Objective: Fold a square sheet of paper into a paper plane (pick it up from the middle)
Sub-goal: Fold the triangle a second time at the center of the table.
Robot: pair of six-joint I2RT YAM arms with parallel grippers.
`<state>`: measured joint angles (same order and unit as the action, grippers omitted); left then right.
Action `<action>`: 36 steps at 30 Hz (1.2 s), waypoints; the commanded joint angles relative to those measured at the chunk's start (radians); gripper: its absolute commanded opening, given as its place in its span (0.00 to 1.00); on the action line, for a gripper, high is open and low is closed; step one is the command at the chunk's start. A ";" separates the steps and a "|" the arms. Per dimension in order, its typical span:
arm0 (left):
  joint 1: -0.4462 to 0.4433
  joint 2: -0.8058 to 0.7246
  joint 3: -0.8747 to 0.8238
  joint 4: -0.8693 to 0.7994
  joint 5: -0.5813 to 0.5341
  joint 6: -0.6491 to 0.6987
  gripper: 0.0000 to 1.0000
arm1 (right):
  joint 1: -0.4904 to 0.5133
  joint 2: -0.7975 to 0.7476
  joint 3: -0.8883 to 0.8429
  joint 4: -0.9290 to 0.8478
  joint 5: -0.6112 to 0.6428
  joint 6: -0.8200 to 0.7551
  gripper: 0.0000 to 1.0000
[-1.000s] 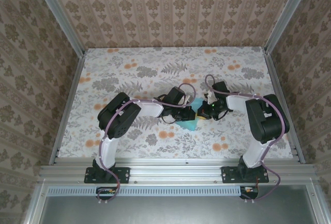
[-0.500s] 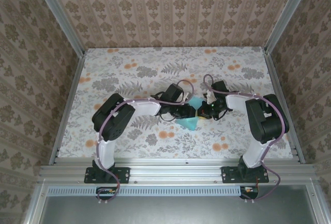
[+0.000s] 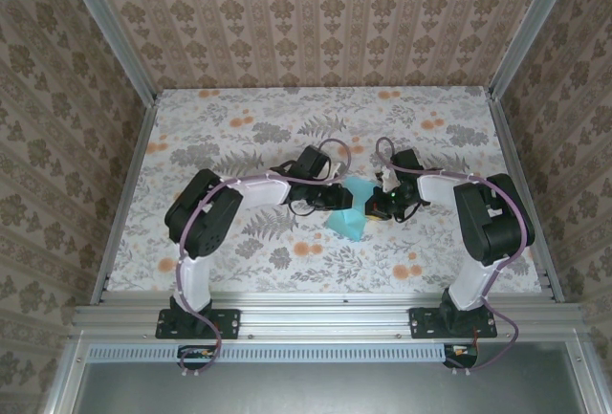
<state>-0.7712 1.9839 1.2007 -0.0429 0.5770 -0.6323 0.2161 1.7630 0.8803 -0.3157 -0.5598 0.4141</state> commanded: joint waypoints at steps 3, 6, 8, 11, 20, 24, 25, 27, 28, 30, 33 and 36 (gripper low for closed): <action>0.010 0.040 0.034 -0.024 0.027 0.039 0.29 | 0.001 0.043 -0.016 -0.083 0.124 -0.023 0.01; 0.012 0.049 0.037 -0.021 0.030 0.039 0.29 | 0.001 0.042 -0.017 -0.080 0.122 -0.021 0.01; 0.015 0.054 0.034 -0.020 0.029 0.042 0.28 | 0.001 0.040 -0.016 -0.082 0.123 -0.021 0.01; 0.016 0.064 0.033 -0.020 0.028 0.043 0.29 | 0.000 0.034 -0.016 -0.079 0.116 -0.017 0.02; 0.020 0.091 0.033 -0.012 0.027 0.037 0.28 | -0.001 0.023 -0.011 -0.076 0.106 -0.011 0.03; 0.024 0.102 0.029 -0.017 0.020 0.037 0.28 | 0.002 0.018 -0.008 -0.076 0.106 -0.011 0.03; 0.023 0.104 0.027 -0.018 0.017 0.036 0.28 | 0.000 0.013 -0.008 -0.077 0.105 -0.010 0.04; 0.023 0.110 0.025 -0.033 0.004 0.042 0.27 | 0.000 0.003 -0.004 -0.081 0.103 -0.008 0.04; 0.024 0.114 0.025 -0.046 -0.006 0.047 0.27 | 0.001 -0.005 -0.003 -0.083 0.103 -0.009 0.05; 0.023 0.122 0.025 -0.066 -0.027 0.058 0.27 | 0.001 -0.028 0.002 -0.083 0.098 -0.005 0.08; 0.023 0.137 0.021 -0.076 -0.041 0.063 0.26 | 0.001 -0.059 0.008 -0.084 0.085 0.002 0.12; 0.023 0.153 0.018 -0.085 -0.052 0.069 0.26 | 0.002 -0.095 0.009 -0.084 0.068 0.013 0.16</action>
<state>-0.7525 2.0621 1.2327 -0.0570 0.6033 -0.6075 0.2188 1.7233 0.8822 -0.3519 -0.5175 0.4206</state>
